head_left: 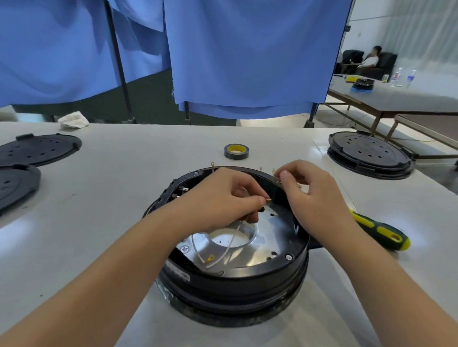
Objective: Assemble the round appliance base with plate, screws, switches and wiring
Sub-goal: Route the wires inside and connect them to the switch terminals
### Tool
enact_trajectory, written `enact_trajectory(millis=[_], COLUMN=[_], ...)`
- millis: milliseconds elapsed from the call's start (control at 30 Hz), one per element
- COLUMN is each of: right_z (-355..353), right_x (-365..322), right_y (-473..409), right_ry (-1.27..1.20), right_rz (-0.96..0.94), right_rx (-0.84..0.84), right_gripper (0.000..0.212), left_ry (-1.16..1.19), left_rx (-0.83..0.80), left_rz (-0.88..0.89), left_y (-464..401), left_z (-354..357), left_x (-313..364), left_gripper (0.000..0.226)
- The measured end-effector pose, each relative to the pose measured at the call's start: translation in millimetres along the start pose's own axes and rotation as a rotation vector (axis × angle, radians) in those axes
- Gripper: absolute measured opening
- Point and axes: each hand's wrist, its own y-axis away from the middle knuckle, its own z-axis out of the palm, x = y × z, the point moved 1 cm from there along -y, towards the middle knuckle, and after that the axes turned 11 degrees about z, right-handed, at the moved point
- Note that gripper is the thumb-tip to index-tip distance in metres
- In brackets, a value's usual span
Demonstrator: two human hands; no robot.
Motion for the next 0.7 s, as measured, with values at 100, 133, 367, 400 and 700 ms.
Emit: enact_trajectory(millis=[100,133,367,400,700], right_z=[3,5,10,9,8], right_x=[6,7,14,14,13], right_y=[-3,-3,-7,-8,-9], right_ry=[0.005,0.012,-0.114,-0.124,-0.205], right_rz=[0.074,0.076,0.259,0.277,0.269], right_rx=[-0.034,-0.043,-0.158,-0.176,-0.097], right_gripper=[0.02,0.023,0.036,0.036,0.039], left_ry=[-0.08,-0.104,-0.113,-0.116,-0.199], left_rx=[-0.064,-0.089,-0.193,-0.204,-0.274], left_rz=[0.006,0.005,0.014,0.017,0.009], left_y=[1,1,-2,-5,-27], left_z=[7,9,15,16,28], left_x=[-1,-1,8,11,10], left_gripper=[0.009,0.01,0.007,0.008,0.012])
